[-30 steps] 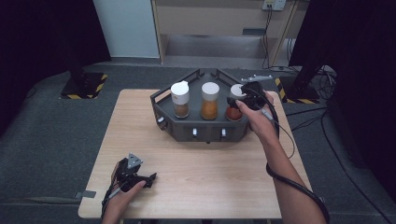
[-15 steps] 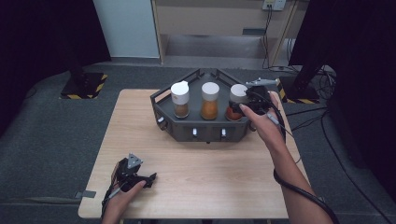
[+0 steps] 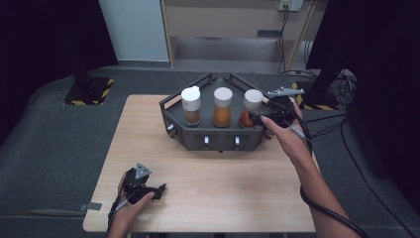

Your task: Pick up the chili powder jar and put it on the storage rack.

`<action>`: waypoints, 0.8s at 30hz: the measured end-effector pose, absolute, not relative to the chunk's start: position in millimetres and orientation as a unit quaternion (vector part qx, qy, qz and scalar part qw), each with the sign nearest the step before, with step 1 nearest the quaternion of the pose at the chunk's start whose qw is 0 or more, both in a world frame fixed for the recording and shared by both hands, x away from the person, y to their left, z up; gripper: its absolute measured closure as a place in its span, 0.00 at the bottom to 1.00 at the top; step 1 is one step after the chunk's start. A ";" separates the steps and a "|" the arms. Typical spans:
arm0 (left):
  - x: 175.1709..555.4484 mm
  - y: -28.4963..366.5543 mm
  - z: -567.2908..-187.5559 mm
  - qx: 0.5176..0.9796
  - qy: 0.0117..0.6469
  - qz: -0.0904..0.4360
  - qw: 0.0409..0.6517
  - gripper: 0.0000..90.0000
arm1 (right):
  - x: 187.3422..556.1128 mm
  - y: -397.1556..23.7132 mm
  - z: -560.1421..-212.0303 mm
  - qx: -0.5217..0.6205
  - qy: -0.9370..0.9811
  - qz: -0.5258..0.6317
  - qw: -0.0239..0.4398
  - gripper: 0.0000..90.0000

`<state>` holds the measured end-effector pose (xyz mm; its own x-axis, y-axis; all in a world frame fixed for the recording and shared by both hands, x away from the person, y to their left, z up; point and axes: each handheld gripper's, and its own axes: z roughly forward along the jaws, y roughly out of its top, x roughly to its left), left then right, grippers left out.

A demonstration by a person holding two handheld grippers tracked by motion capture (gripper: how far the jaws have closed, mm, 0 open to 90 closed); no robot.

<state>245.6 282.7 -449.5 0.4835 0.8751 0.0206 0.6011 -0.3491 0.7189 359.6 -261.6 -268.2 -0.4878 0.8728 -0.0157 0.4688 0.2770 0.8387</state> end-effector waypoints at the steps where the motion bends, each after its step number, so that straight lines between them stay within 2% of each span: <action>1: 245.6 282.7 -449.5 0.795 0.464 0.207 0.332 0.00 | 358.4 -262.9 -267.9 0.440 0.760 0.409 0.248 0.07; 24: 245.6 282.7 -449.2 0.795 0.464 0.207 0.331 0.00 | 324.8 -270.3 -265.3 0.432 0.770 0.400 0.247 0.08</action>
